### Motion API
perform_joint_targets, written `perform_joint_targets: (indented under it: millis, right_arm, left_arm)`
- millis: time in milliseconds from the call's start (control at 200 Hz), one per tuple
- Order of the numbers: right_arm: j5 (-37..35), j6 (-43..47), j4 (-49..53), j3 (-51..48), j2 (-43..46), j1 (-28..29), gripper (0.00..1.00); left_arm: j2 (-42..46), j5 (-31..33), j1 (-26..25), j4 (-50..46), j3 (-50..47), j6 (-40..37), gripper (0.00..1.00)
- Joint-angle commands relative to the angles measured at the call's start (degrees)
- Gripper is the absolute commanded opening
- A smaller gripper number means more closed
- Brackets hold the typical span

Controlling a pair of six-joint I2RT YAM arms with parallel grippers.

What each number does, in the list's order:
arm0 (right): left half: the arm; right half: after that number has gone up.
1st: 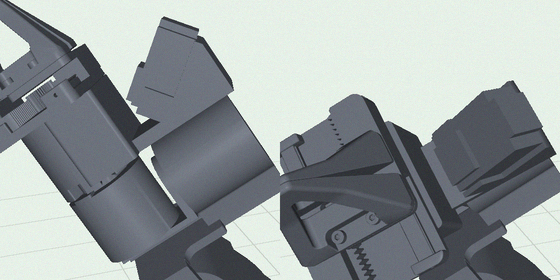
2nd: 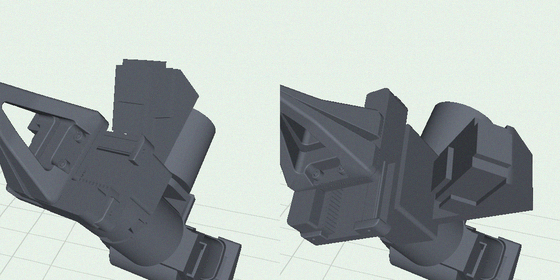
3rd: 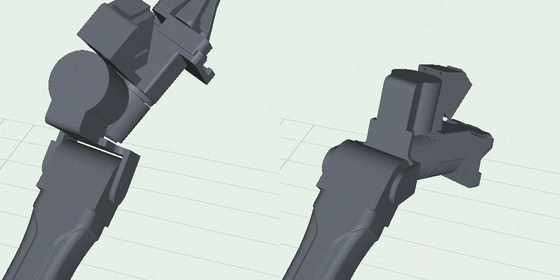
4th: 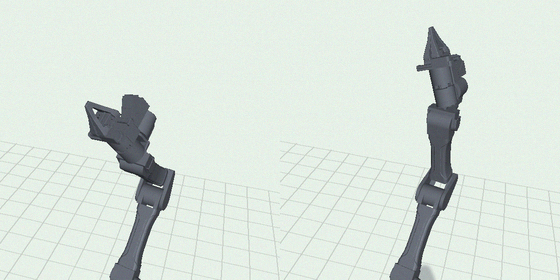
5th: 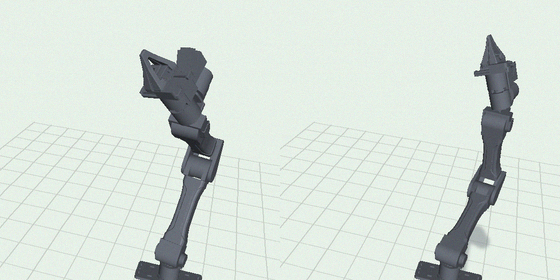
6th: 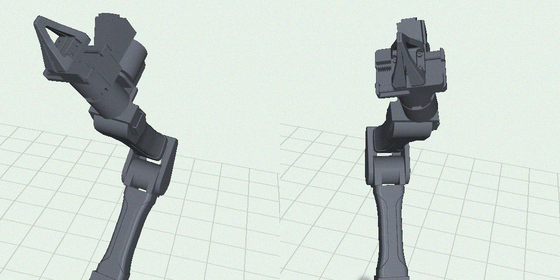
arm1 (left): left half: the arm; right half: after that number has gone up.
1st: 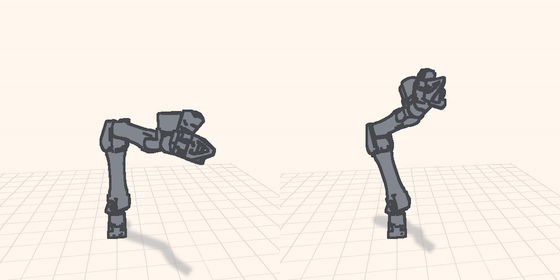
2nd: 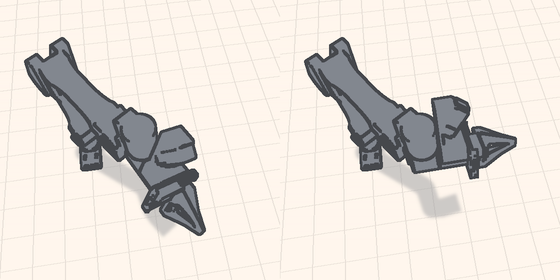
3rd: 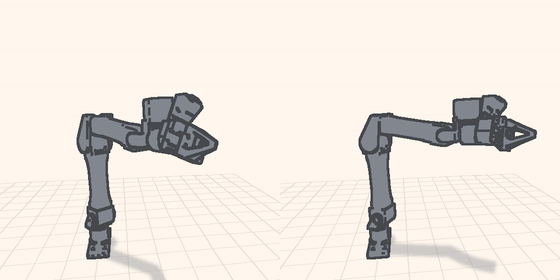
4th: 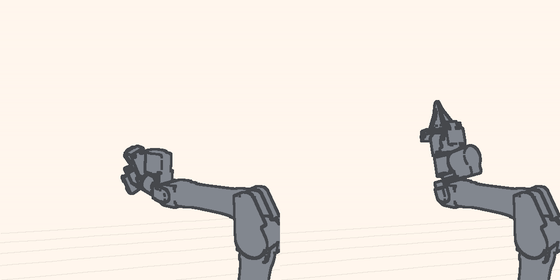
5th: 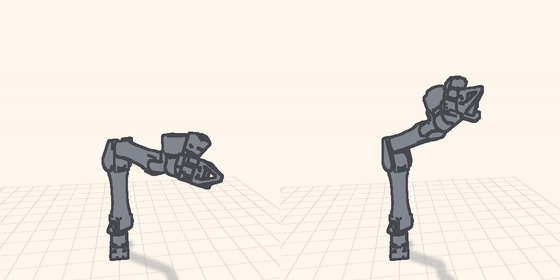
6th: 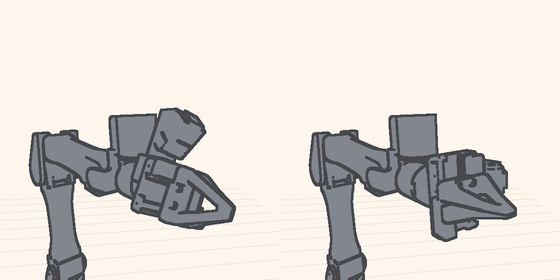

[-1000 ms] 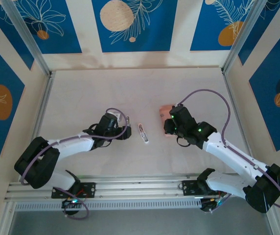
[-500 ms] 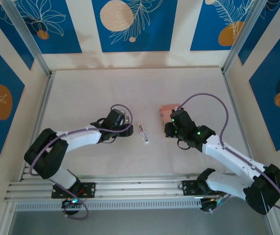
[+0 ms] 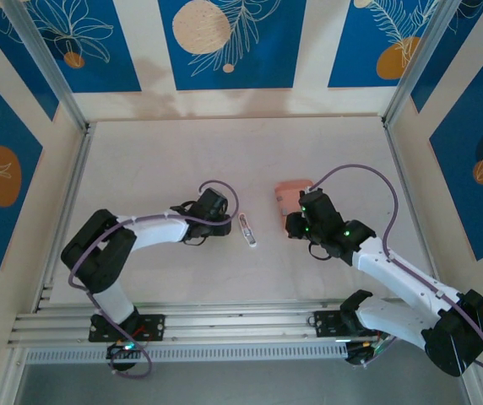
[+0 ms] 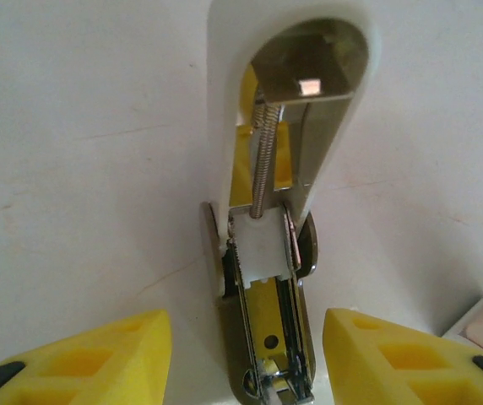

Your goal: Load the staples into the stapler

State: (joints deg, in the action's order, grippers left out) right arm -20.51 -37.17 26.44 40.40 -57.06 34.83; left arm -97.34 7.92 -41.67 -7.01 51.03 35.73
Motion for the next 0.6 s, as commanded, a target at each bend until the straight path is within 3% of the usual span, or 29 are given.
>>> perform_joint_targets:
  millis: [0,105,385,595]
  right_arm:
    - [1.64,0.95,-1.33,-0.83,1.2,-0.54,0.17]
    - [2.1,0.87,-1.48,-1.29,1.27,-0.84,0.17]
    - [2.65,1.13,-1.48,-2.08,2.41,-1.77,0.17]
    - [3.37,1.48,-2.04,-2.53,2.92,-2.48,0.17]
  left_arm:
    - [-1.58,1.67,-1.13,-1.5,2.44,0.84,0.5]
    - [-3.05,2.19,-1.77,-2.02,3.45,0.96,0.48]
    - [-5.1,5.83,-3.09,-3.12,3.9,2.48,0.32]
    - [-3.4,8.39,-5.01,-5.85,3.6,4.15,0.28]
